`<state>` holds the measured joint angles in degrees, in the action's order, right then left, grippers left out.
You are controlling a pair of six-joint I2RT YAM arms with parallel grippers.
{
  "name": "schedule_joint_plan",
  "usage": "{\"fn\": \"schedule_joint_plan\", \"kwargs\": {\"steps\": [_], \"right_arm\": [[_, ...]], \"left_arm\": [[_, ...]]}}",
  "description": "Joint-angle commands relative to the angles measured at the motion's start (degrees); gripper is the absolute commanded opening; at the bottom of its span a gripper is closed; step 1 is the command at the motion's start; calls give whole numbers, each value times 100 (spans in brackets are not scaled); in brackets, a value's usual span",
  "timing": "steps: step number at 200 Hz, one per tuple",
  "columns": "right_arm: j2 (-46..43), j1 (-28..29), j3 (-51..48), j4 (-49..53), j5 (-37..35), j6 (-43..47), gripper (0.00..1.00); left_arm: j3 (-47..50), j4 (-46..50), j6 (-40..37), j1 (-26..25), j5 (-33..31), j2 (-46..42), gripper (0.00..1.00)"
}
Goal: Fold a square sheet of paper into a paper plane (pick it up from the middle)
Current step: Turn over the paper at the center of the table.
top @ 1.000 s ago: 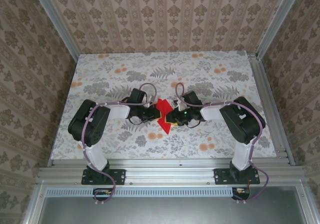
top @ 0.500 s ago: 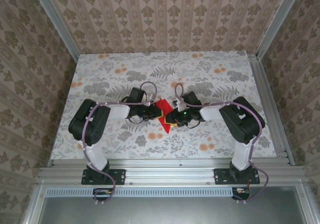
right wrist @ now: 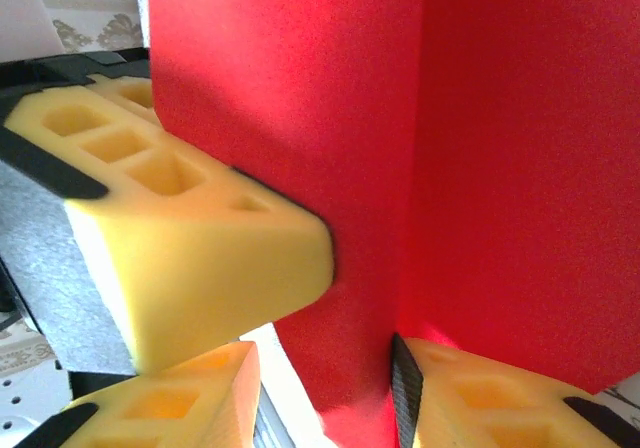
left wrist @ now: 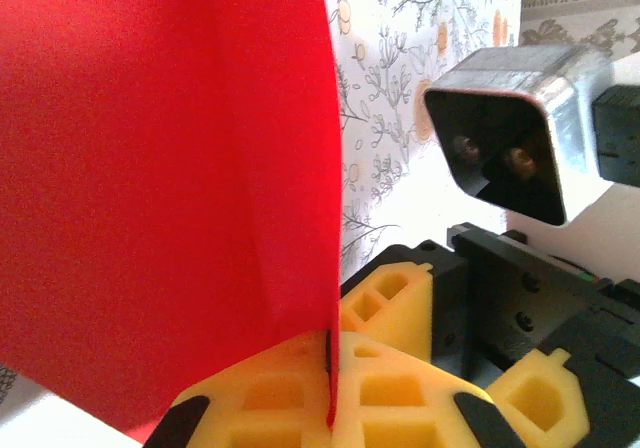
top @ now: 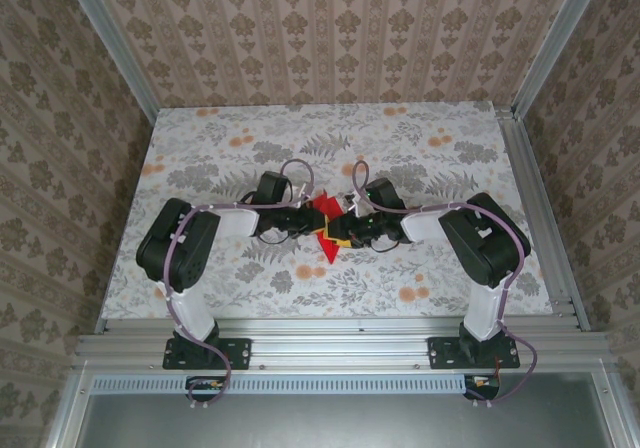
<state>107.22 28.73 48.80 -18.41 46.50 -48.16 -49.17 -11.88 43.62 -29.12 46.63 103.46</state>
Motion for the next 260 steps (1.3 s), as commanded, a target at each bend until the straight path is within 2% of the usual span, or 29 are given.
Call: {"fn": "schedule_joint_plan", "kwargs": {"steps": [1, 40, 68, 175, 260], "right_arm": [[-138, -51, -220, -635, 310, -379, 43], [-254, -96, -509, -1231, 390, -760, 49], [-338, -148, -746, -2111, 483, -1335, 53], [-987, -201, -846, -2204, 581, -1276, 53], [-948, -298, -1173, -3452, 615, -2132, 52]], "left_arm": [[-116, -218, 112, 27, 279, -294, 0], [-71, -301, 180, 64, 402, -496, 0], [-20, -351, 228, 115, 490, -646, 0], [104, -919, 641, 185, 778, -660, 0], [223, -1066, 708, 205, 918, -903, 0]]}}
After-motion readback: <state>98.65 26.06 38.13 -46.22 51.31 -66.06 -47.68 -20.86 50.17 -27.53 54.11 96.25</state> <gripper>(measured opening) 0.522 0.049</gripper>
